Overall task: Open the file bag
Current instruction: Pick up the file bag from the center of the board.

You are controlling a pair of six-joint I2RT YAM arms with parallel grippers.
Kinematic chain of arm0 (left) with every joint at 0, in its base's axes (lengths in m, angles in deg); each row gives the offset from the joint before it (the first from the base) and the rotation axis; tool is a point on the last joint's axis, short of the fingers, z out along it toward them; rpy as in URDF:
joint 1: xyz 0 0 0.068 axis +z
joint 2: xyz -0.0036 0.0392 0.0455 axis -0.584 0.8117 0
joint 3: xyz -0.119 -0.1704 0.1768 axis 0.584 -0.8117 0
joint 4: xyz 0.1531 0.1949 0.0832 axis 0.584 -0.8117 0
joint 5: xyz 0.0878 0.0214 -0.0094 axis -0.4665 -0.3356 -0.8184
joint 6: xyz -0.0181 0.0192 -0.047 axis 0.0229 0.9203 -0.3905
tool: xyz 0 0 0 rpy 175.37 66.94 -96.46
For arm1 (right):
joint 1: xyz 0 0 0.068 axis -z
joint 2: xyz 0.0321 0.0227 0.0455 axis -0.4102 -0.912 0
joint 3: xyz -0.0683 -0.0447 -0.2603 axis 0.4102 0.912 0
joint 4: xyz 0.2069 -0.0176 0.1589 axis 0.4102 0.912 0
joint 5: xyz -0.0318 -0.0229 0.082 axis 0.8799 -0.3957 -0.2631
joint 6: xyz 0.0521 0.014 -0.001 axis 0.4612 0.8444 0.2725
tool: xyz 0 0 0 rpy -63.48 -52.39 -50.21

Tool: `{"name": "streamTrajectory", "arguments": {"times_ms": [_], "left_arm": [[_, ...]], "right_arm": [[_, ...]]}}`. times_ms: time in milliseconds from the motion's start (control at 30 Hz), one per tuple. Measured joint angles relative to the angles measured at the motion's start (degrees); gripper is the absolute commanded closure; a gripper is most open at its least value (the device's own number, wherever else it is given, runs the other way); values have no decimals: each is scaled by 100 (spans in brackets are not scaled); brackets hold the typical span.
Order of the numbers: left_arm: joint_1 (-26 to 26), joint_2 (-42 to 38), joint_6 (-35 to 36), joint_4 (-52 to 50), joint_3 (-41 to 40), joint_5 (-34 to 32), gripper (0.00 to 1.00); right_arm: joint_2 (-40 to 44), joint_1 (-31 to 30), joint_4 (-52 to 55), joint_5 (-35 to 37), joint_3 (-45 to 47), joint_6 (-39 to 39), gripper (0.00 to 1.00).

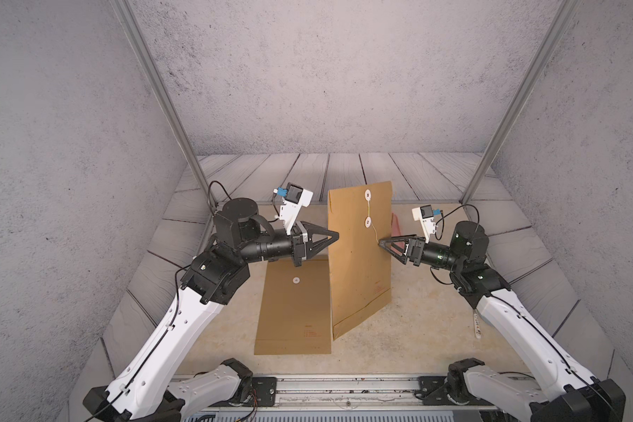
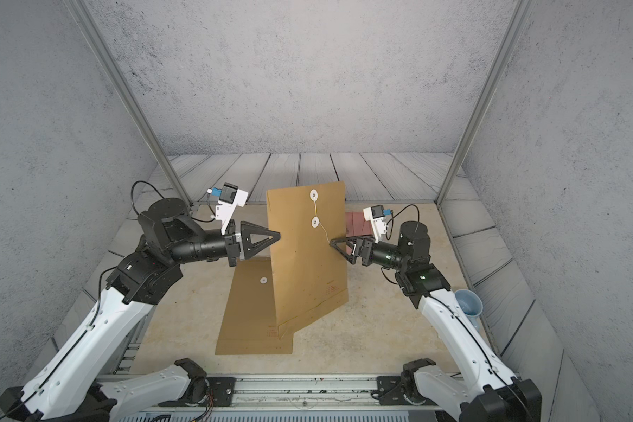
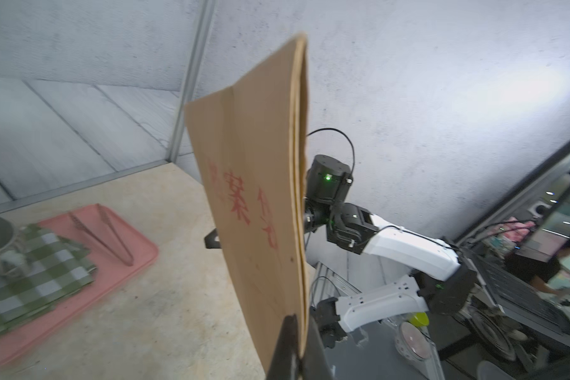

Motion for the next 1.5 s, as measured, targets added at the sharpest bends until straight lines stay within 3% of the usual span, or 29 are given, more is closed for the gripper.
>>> {"name": "streamTrajectory", "arguments": {"times_ms": [133, 433, 633, 767, 867, 967, 1000, 1033, 1067, 1167, 1300, 1500], "left_arm": [[247, 28, -323, 435, -81, 568, 100], [1054, 319, -942, 1147, -232, 1408, 100], [1443, 693, -1062, 1202, -240, 1805, 100], [1556, 752, -1049, 1204, -240, 1985, 100], [1596, 776, -1064, 1263, -243, 2048, 100], [1604, 809, -1333, 1700, -358, 2107, 100], [1604, 817, -1473, 1875, -422, 2116, 90], [1609, 831, -1615, 2076, -496, 2114, 70], [1611, 839, -1746, 2258, -564, 2087, 59], [1598, 841, -2212, 2758, -859, 2002, 41], [1510, 844, -2511, 3049, -1196, 1958, 37], [1375, 870, -2728, 3270, -1353, 1965, 40]], "right_arm": [[162, 0, -802, -501, 129, 450, 36], [697, 37, -949, -881, 153, 529, 54], [732, 39, -682, -1045, 72, 448, 59], [761, 42, -413, -1086, -52, 308, 74], [785, 44, -321, -1099, -103, 271, 92], [787, 44, -352, -1102, -114, 332, 100], [787, 48, -387, -1099, -114, 374, 100], [787, 55, -415, -1102, -114, 400, 100], [787, 55, -444, -1102, -114, 444, 100], [778, 55, -584, -1110, -114, 560, 100], [739, 52, -898, -1110, -107, 815, 100], [623, 52, -1215, -1113, -4, 1073, 100]]}}
